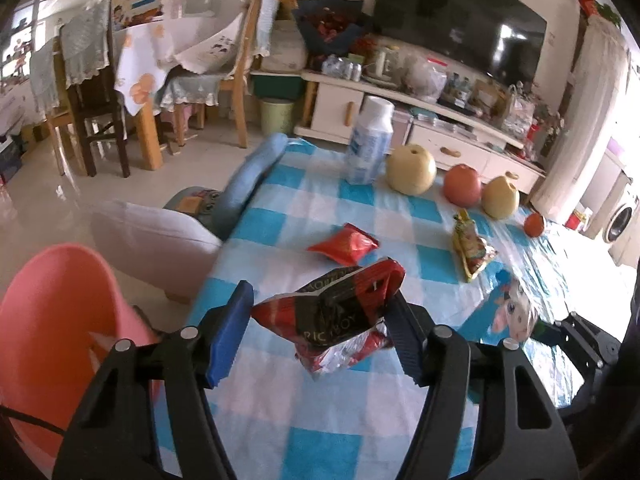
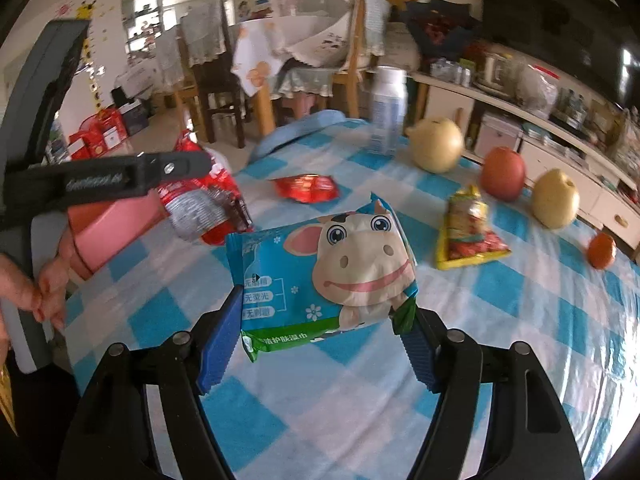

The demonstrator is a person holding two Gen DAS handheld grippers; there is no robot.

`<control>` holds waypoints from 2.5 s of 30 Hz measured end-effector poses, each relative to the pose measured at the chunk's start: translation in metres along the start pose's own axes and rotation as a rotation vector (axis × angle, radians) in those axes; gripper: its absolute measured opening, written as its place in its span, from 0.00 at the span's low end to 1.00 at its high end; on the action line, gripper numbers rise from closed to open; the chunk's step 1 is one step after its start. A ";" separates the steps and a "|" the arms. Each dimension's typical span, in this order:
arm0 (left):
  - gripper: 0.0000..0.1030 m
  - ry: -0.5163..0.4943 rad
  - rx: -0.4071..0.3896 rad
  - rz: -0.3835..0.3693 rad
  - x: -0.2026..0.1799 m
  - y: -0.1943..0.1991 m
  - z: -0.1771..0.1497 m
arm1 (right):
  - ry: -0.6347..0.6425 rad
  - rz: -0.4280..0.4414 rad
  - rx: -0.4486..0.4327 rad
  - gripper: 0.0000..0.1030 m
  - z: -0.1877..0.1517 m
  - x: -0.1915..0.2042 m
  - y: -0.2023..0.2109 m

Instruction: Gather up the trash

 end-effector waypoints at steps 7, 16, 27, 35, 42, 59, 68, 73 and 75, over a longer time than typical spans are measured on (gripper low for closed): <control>0.64 0.031 0.008 -0.023 0.026 0.006 -0.004 | 0.044 0.026 -0.006 0.70 0.003 0.040 -0.004; 0.63 0.123 -0.055 -0.053 0.062 0.034 0.005 | 0.059 0.050 -0.019 0.70 0.013 0.073 -0.005; 0.63 0.308 -0.155 0.033 0.150 0.078 0.009 | 0.148 0.162 -0.034 0.70 0.038 0.169 -0.016; 0.64 0.412 -0.175 0.104 0.199 0.090 0.002 | 0.271 0.200 -0.045 0.72 0.067 0.243 -0.037; 0.74 0.463 -0.145 0.156 0.222 0.087 -0.007 | 0.248 0.168 -0.056 0.86 0.073 0.249 -0.052; 0.91 0.321 -0.294 0.096 0.172 0.094 0.014 | 0.102 -0.015 -0.054 0.91 0.024 0.144 -0.013; 0.91 0.212 -0.313 0.085 0.127 0.089 0.021 | 0.018 -0.043 -0.074 0.92 0.008 0.104 0.007; 0.91 0.191 -0.323 0.105 0.115 0.092 0.026 | -0.045 -0.038 -0.093 0.92 0.006 0.083 0.015; 0.91 0.181 -0.303 0.116 0.111 0.088 0.026 | -0.060 -0.039 -0.091 0.92 0.004 0.078 0.016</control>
Point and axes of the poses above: each gripper's, at about its wrist camera, not at the fingertips, and y roughly against the way its jaws point, x to its left, z to its top, the point moved 7 cm from there along -y, roughly the way its jaws point, and after that the axes turned 2 degrees about -y, right-handed, at the moved point
